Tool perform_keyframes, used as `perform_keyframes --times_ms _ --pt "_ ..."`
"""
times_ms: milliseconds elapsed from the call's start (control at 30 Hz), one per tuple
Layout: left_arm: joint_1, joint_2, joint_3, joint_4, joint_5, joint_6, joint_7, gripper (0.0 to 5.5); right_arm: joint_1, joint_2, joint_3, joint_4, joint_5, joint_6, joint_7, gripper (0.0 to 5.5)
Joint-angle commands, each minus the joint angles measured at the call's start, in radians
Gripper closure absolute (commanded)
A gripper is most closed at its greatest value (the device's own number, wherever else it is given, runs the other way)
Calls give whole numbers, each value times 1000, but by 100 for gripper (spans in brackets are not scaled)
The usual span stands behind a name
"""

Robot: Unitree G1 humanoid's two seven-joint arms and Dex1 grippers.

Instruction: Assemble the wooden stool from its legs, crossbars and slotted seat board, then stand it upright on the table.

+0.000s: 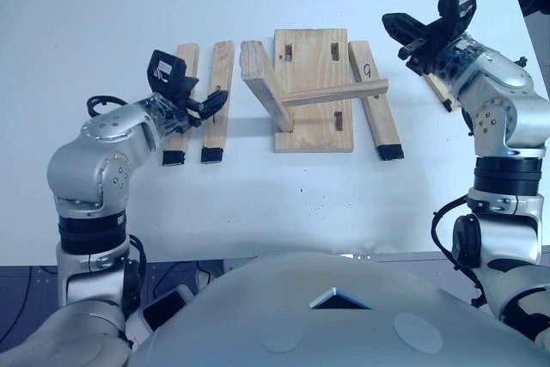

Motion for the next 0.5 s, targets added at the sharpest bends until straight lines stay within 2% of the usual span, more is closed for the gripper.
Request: perform_keyframes --times_ms 33,167,333,500 --pt "72 -19 -73 8 32 12 13 205 -62 -5 -16 90 -36 -51 -21 550" --pt "112 -24 -91 -6 58 17 34 205 -86 -21 -32 146 -55 -87 -23 550" --pt "158 -8 -89 -14 62 39 32 277 -77 -10 -35 150 -72 -114 -30 550" --pt "116 -51 -31 14 26 16 23 345 -150 -5 -64 202 -51 -101 -26 550"
